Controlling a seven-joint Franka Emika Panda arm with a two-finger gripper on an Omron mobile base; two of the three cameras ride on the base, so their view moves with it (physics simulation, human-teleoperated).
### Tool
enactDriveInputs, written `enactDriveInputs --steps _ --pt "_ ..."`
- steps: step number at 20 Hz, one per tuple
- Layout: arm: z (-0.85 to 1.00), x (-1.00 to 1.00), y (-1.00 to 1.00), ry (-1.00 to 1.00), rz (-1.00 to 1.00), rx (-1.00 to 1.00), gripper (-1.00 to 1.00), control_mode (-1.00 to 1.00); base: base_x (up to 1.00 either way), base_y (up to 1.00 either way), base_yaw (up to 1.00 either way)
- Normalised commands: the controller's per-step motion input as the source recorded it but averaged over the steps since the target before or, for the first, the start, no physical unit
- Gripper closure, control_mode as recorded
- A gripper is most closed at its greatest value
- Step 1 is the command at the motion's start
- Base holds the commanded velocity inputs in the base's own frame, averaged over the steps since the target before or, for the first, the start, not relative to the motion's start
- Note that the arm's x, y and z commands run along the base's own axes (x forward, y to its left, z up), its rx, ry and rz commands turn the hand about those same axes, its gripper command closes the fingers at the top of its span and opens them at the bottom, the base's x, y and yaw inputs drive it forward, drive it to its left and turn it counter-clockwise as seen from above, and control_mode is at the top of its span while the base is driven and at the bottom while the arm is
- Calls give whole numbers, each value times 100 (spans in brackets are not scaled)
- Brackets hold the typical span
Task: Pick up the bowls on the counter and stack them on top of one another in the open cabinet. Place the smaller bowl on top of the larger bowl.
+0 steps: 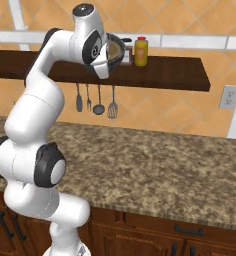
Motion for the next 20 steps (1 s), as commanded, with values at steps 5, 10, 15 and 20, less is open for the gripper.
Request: enactDriveInputs --steps 5,10,15,20 --pt "1 0 0 -8 0 0 -100 -100 0 0 0" --pt "17 -18 0 -25 0 -2 -100 -100 0 0 0" --pt "19 -56 7 -35 0 -1 -100 -100 0 0 0" --pt "5 -97 1 -23 0 0 -100 -100 0 0 0"
